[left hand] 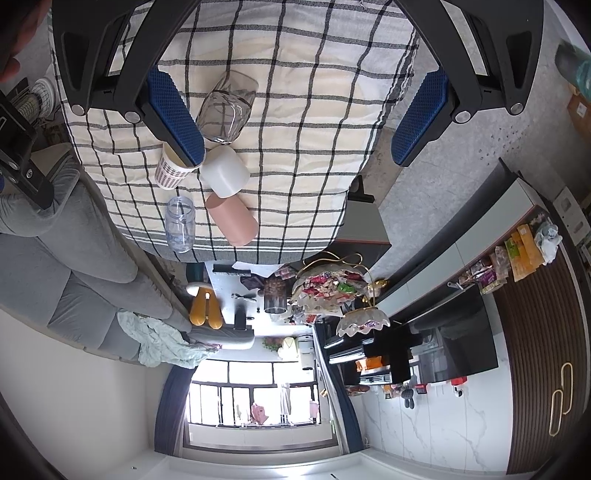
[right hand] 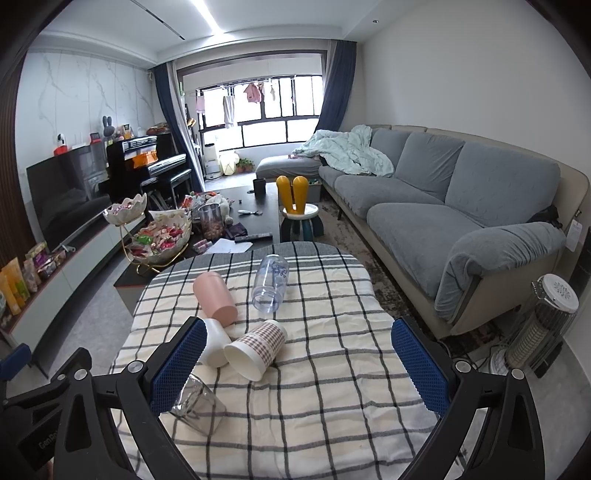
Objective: Flip cup upside down
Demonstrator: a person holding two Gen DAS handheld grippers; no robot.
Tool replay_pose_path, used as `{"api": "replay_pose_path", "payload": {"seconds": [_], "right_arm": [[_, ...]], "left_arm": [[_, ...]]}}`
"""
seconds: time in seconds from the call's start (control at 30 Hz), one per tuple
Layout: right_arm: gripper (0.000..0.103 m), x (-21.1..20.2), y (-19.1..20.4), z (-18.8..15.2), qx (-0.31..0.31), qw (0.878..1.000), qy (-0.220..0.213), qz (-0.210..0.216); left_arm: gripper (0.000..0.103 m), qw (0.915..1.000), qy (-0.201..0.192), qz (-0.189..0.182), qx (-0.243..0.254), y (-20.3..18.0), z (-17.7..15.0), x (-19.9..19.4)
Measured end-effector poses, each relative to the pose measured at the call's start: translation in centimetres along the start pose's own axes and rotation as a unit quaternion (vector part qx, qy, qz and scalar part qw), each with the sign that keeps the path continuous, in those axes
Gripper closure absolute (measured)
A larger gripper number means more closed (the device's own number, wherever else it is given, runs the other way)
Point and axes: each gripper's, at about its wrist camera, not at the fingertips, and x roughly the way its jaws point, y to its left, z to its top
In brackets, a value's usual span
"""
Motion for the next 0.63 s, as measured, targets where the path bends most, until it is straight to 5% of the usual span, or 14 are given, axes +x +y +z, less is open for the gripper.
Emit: {"api": "replay_pose_path", "payload": {"seconds": [0.63], "right_arm": [[0.002,-0.02,0.03,-0.02,0.0,1.0,0.002,0.0]], "left_arm": [[0.0,0.9998,0.015,-0.009,-0.001,-0.03,-0.09,0.59]]}}
